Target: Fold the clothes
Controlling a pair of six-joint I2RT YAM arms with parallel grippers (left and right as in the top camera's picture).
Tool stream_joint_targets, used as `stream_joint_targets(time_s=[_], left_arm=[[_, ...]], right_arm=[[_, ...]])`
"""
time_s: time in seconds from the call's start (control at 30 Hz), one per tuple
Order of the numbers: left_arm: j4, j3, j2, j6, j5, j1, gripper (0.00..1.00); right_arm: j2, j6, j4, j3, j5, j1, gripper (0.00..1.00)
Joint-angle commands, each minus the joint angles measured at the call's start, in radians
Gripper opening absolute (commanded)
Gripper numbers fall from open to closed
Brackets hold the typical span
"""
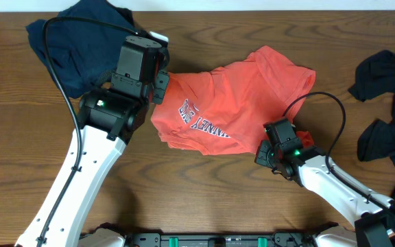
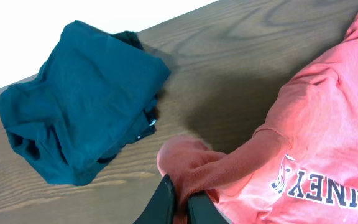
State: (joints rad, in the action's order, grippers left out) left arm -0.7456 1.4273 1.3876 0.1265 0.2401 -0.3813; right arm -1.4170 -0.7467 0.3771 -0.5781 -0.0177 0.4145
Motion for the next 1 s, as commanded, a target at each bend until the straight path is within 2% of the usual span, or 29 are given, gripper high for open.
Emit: stream_joint_targets(time_s=[0.0,0.17,0.33,0.47,0.67,0.87,0.97], left_arm=[[-0.006,0.003,-0.001,-0.016,0.015,0.005,0.06],[0.003,0.004,-0.016,-0.016,0.016,0.005,0.06],[0.035,0.013,-0.079,-0.016,0.016,0.005,0.06],[0.079,0.013,-0.146,-0.004,0.019,0.005,0.06],[0.151,0.013,-0.223,-0.003,0.129,0.005,0.06],[0.280,0.013,-0.311,0.021,0.256,0.005,0.06],[0.351,0.013,-0.366,0.064,0.271,0.005,0.06]], right_arm=[[-0.003,0.007,0.000,0.002,0.037,0.003,0.01],[0.070,0.100,0.117,-0.120,0.108,-0.063,0.01],[0.189,0.287,0.367,-0.423,0.089,-0.194,0.01],[0.213,0.427,0.527,-0.731,0.070,-0.338,0.01],[0.212,0.529,0.614,-1.050,0.070,-0.515,0.01],[0.213,0.575,0.680,-1.277,0.071,-0.635,0.01],[0.213,0.600,0.723,-1.387,0.071,-0.684,0.01]])
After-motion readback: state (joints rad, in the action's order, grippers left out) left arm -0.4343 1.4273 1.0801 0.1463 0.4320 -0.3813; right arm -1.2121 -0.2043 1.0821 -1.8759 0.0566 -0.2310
